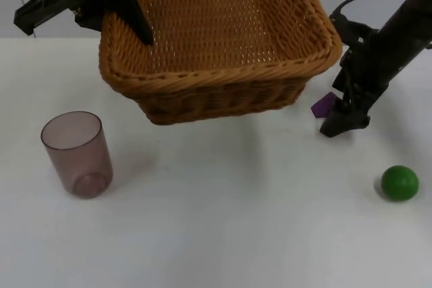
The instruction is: Pick up the basket with the left hand and place the triangular block into the basket with the right hand.
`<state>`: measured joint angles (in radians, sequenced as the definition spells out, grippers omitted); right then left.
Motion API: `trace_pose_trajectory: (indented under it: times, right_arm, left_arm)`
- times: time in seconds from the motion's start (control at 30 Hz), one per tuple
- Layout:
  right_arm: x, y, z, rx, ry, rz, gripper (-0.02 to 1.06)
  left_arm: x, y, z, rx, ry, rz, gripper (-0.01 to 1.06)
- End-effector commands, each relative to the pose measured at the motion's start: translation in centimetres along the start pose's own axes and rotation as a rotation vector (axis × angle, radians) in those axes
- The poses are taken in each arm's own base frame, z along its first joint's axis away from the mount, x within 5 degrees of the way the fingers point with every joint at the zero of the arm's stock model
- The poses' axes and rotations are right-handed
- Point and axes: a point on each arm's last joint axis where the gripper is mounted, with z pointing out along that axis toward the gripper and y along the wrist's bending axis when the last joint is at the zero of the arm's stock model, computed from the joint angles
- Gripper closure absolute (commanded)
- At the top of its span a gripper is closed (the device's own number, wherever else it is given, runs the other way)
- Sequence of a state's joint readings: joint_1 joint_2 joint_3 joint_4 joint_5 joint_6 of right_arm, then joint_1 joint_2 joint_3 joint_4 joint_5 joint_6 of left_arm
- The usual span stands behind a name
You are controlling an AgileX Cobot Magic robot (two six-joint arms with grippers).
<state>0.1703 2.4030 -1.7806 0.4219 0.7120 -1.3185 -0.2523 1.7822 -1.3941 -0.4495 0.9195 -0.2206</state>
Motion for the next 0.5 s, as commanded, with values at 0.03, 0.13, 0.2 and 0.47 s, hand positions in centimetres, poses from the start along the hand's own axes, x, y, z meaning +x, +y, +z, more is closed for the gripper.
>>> trace_pose_trajectory:
  times: [0.03, 0.13, 0.2, 0.47]
  right_arm:
    - [-0.33, 0.12, 0.16, -0.003, -0.016, -0.014, 0.14]
    - [-0.33, 0.15, 0.32, -0.005, -0.023, -0.009, 0.33]
    - [-0.24, 0.19, 0.52, -0.007, -0.021, -0.008, 0.42]
    - [-0.40, -0.47, 0.46, 0.062, -0.040, 0.120, 1.04]
  left_arm:
    - [-0.06, -0.84, -0.90, 0.041, -0.035, -0.007, 1.05]
    - [-0.12, -0.85, -0.91, 0.043, -0.042, -0.007, 1.05]
    - [-0.16, -0.86, -0.91, 0.044, -0.046, -0.007, 1.05]
    - [-0.18, -0.92, -0.91, 0.051, -0.048, -0.012, 1.05]
